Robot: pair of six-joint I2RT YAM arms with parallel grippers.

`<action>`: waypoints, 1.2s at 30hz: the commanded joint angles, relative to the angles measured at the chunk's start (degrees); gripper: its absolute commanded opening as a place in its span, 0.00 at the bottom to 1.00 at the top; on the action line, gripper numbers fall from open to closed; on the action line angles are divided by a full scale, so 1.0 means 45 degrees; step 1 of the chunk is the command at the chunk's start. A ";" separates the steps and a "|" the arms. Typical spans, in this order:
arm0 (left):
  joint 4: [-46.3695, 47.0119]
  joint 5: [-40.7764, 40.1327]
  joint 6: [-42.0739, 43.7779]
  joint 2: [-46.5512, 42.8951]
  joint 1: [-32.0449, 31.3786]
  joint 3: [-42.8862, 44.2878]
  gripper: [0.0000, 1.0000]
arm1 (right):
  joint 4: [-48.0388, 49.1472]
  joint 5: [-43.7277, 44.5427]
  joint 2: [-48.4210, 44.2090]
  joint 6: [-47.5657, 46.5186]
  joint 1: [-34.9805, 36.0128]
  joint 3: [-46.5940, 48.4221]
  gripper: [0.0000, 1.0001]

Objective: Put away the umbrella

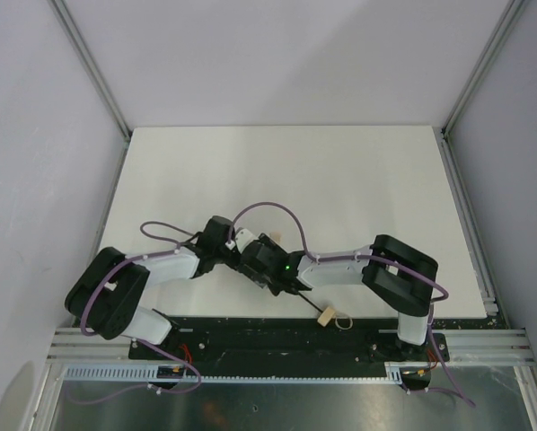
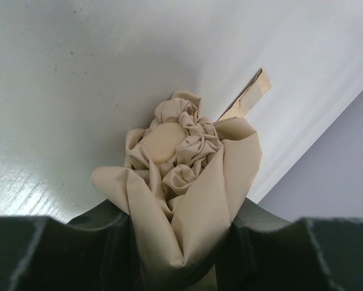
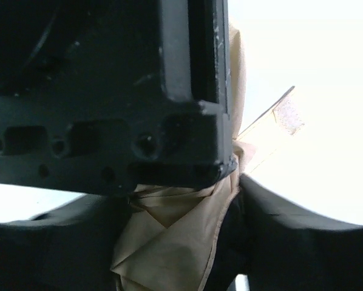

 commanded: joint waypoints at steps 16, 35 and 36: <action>-0.1099 -0.0582 0.2088 -0.0396 0.0276 -0.0010 0.72 | -0.0978 -0.7332 0.0161 -0.0640 -0.3075 -0.0272 0.00; -0.1011 -0.0071 0.2586 0.0558 -0.0022 0.0286 0.85 | 0.1298 -1.6186 0.0515 0.1924 -0.6118 -0.0281 0.00; -0.0996 0.0019 0.2506 0.0741 -0.0080 0.0376 0.85 | 0.1476 -1.6191 0.0500 0.2097 -0.6131 -0.0272 0.00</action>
